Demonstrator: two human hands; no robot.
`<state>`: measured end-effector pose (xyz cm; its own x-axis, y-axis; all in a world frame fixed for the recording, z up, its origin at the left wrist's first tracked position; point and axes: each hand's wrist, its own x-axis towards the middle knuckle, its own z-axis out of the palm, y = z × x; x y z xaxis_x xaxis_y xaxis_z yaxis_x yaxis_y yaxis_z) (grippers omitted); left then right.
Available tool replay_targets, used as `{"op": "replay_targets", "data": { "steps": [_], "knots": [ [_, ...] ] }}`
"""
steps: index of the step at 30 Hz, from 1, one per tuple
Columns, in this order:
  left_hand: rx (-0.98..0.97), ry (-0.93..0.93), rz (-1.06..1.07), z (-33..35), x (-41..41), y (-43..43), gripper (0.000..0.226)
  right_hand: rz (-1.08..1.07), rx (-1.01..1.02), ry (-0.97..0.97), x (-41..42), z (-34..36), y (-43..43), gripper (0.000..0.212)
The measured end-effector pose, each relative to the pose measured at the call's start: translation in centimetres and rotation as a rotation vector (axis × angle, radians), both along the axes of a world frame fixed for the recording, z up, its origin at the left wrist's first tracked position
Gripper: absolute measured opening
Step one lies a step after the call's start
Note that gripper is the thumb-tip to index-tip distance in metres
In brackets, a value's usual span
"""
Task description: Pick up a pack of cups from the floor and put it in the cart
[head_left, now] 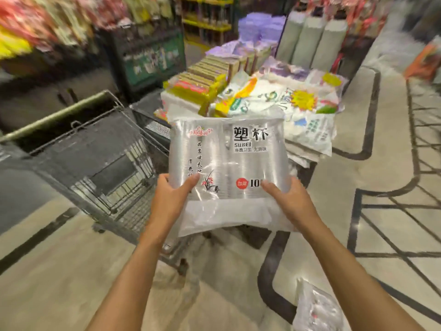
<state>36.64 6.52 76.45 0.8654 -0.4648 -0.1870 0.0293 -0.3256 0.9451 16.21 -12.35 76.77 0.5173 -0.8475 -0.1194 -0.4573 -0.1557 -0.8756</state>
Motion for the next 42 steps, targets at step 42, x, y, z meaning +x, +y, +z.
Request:
{"op": "replay_targets", "data": {
  "steps": [42],
  "knots": [
    [0.329,0.664,0.942,-41.9,36.5,-0.7,0.072,0.75,0.238,0.743,58.9,-41.7,-4.6,0.086]
  ]
}}
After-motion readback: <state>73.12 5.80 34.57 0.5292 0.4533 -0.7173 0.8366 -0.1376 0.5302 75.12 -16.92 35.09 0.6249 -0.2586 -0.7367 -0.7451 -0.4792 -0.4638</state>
